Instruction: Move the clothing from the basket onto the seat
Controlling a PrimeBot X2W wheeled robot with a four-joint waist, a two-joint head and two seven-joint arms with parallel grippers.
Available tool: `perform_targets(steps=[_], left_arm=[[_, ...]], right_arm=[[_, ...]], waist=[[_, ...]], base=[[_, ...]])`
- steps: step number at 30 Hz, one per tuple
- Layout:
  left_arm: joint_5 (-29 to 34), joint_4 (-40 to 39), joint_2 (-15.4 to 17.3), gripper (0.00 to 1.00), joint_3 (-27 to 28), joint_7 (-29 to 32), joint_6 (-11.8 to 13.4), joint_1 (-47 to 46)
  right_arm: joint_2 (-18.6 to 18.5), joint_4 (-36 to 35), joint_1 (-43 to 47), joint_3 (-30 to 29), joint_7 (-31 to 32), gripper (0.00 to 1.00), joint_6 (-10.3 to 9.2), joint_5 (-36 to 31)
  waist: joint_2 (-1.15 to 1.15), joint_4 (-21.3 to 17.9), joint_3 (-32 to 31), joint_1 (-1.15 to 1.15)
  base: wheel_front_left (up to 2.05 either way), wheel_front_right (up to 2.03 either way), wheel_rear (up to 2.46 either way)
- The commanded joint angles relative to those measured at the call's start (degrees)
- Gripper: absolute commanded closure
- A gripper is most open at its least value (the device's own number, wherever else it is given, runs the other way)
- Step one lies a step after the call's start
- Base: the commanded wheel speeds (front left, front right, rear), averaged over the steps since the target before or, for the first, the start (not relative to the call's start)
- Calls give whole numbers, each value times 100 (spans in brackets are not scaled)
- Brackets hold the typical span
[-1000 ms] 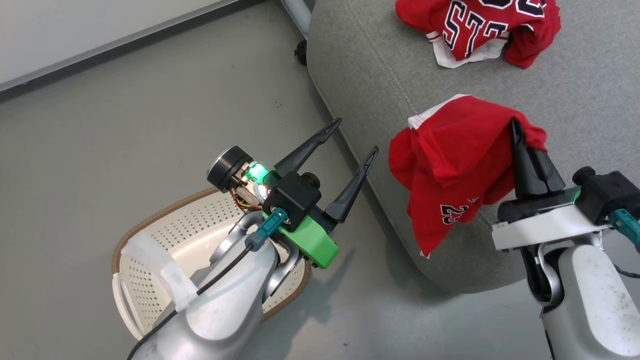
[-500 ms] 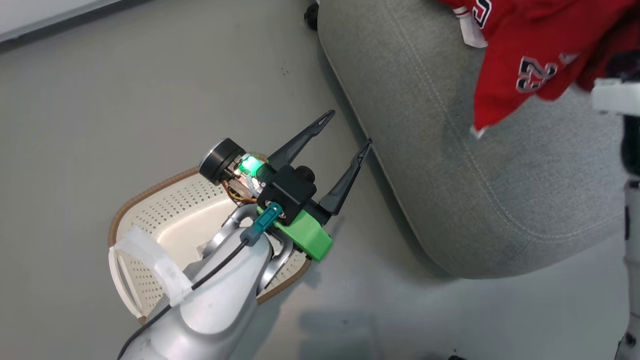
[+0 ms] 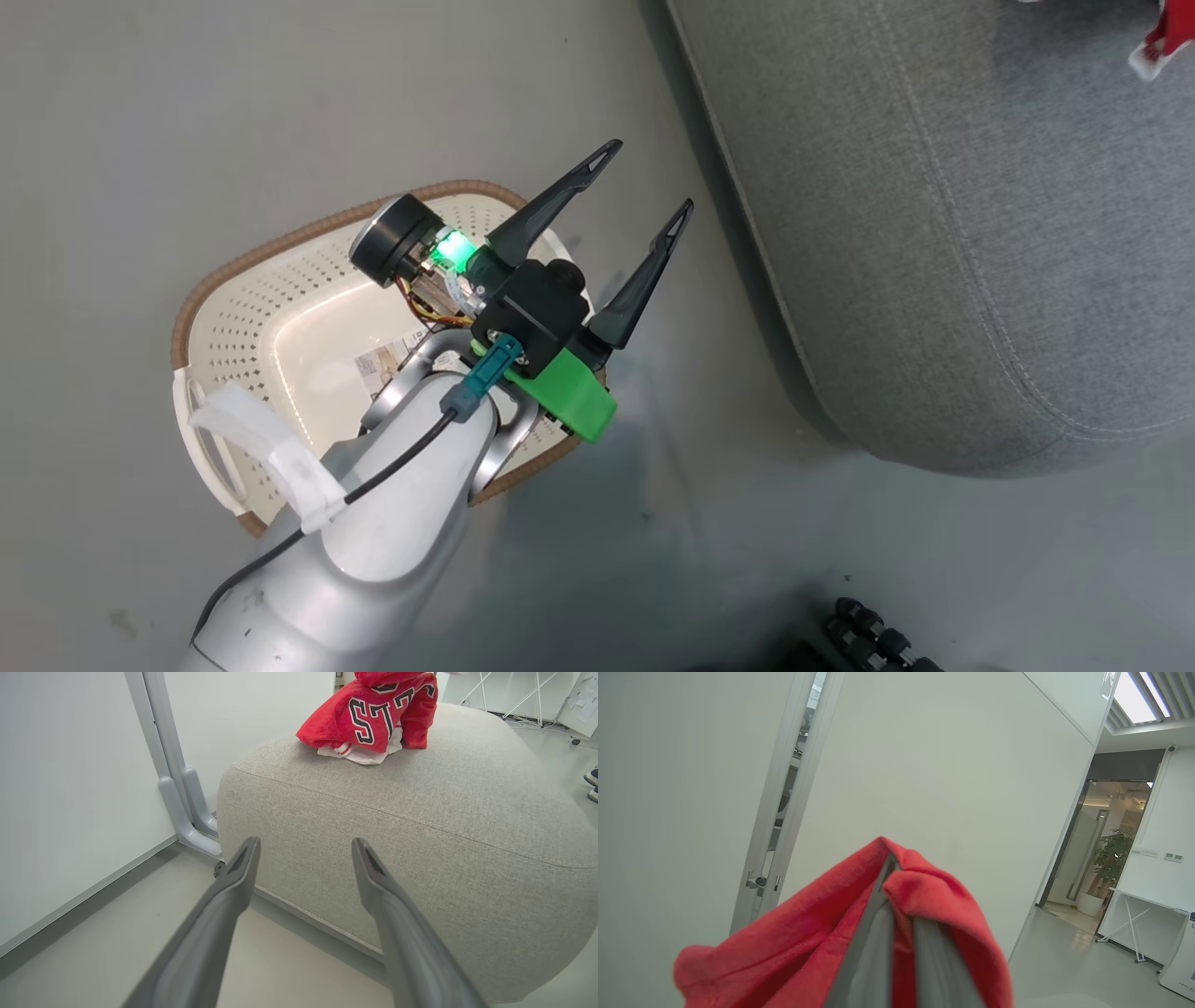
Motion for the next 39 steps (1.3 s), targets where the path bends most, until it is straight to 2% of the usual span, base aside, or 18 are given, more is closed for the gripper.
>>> perform_targets(steps=[1,6,13,21,26,27,28,29,39], left_arm=[[33,-38,25,0,5,-4,-14,-134],[61,-70,30,0,22,-4,-12,-235],[94,-95,74,0,80,-4,0,-293],[100,-155,30,0,165,-4,23,-366],[71,-196,80,0,284,-4,67,-352],[59,-199,89,0,312,-4,78,-325],[37,-208,92,0,353,-4,97,-281],[30,-216,93,0,386,-4,102,-243],[-178,-303,29,0,780,-4,215,355]], right_arm=[[-116,151,-226,-46,1,100,-6,-33],[-246,780,-586,-106,1,100,-6,-141],[-73,1698,-575,-129,1,100,-6,-348],[68,2357,-248,-281,0,100,-6,-474],[183,2439,-155,-349,1,100,-6,-491],[217,2410,-122,-350,0,82,-6,-483],[245,2376,-51,-358,1,26,-6,-475],[278,2340,8,-365,0,0,-6,-471],[598,1683,1233,-300,0,0,-6,-362]], waist=[[0,190,435,-1],[0,272,659,-1],[0,290,936,-1],[0,384,1103,-1],[0,379,1052,-1],[0,372,1012,-1],[0,365,949,-1],[0,363,884,-1],[0,341,-114,-1]], base=[[0,0,0],[0,0,0],[0,0,0],[0,0,0],[0,0,0],[0,0,0],[0,0,0],[0,0,0],[0,0,0]])
